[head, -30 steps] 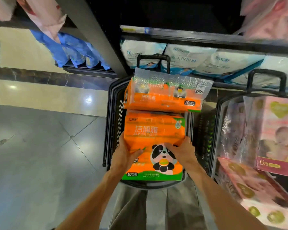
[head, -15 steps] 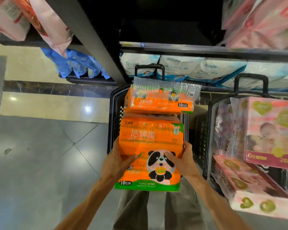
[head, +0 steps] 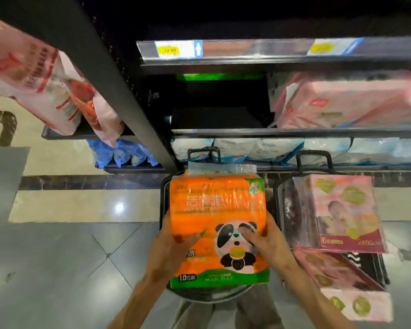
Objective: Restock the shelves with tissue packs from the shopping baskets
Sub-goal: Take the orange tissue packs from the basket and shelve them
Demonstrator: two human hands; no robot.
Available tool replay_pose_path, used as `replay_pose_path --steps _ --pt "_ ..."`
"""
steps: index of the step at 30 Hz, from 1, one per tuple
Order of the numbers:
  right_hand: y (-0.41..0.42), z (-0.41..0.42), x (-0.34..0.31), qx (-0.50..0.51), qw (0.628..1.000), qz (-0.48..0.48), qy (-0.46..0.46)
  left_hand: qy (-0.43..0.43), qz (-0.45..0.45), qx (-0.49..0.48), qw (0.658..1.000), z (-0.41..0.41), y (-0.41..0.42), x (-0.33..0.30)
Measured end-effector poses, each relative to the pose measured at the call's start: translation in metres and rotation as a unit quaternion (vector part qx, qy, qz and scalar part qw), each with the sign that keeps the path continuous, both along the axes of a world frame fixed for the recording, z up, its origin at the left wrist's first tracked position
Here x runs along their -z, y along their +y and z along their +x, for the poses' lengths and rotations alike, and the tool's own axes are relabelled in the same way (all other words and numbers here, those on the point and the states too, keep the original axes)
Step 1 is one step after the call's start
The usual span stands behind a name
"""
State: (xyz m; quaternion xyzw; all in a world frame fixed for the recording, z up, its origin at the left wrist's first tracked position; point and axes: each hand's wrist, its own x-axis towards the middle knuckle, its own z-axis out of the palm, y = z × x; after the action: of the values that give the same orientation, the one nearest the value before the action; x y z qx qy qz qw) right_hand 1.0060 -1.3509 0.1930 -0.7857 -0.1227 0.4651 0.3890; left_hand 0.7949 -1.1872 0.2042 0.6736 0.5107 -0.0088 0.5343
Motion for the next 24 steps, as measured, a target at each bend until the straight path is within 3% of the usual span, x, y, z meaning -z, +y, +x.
replay_pose_path --steps 4,9,17,24 --pt "0.011 0.035 -0.059 0.023 0.997 0.061 -0.046 -0.063 0.028 0.001 0.998 0.039 0.019 -0.05" --pt "0.019 0.08 -0.139 0.062 0.979 0.156 -0.12 -0.132 0.129 0.026 0.982 0.095 0.038 -0.117" --pt "0.022 0.145 -0.247 0.076 0.932 0.26 -0.241 -0.225 0.254 0.017 0.941 0.171 0.05 -0.22" --pt "0.029 0.214 -0.288 0.089 0.869 0.341 -0.347 -0.312 0.313 0.003 0.897 0.247 0.063 -0.259"
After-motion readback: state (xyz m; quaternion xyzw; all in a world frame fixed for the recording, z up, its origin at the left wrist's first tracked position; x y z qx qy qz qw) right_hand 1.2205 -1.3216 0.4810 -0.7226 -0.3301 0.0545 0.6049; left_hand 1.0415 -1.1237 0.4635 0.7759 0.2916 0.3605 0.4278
